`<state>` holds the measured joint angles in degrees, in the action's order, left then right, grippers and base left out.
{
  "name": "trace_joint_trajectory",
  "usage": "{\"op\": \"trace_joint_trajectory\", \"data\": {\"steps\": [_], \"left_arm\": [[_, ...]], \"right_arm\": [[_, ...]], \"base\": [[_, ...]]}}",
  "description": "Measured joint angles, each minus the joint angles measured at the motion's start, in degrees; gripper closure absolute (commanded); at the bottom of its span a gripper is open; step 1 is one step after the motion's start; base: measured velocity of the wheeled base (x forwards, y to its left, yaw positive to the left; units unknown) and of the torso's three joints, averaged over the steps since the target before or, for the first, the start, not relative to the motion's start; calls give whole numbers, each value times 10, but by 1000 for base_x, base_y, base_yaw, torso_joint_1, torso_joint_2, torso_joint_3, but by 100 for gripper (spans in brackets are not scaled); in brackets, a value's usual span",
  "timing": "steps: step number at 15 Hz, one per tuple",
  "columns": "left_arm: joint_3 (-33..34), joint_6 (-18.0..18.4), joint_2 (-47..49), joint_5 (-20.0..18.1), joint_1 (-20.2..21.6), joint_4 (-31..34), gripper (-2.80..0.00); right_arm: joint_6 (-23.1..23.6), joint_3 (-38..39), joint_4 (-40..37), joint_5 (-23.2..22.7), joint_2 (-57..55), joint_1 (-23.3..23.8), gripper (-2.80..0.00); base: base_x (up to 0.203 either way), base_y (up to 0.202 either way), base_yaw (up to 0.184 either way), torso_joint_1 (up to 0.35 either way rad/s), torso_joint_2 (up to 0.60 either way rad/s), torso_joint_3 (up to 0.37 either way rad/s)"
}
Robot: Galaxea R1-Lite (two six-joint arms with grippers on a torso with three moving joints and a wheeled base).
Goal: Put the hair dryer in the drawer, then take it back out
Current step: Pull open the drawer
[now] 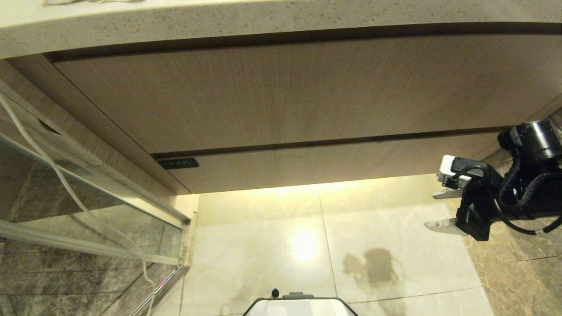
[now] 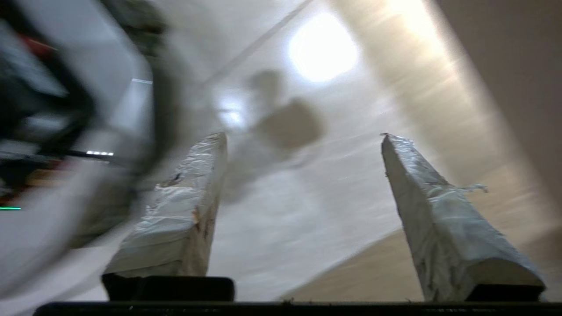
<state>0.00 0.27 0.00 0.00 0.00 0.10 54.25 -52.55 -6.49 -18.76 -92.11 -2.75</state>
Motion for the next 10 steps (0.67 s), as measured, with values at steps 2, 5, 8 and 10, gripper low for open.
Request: {"op": "trace_joint_trajectory", "data": {"steps": [2, 5, 8, 10], "left_arm": [[0, 0, 0, 0, 0, 0, 0], [0, 0, 0, 0, 0, 0, 0], [0, 0, 0, 0, 0, 0, 0], [0, 0, 0, 0, 0, 0, 0]], "right_arm": [[103, 59, 138, 0, -20, 16, -280], [160, 123, 367, -8, -55, 21, -280], [158, 123, 519, -49, -103, 10, -280], [157, 107, 551, -74, -127, 8, -280]], "base": [[0, 0, 0, 0, 0, 0], [0, 0, 0, 0, 0, 0], [0, 0, 0, 0, 0, 0], [0, 0, 0, 0, 0, 0]]}}
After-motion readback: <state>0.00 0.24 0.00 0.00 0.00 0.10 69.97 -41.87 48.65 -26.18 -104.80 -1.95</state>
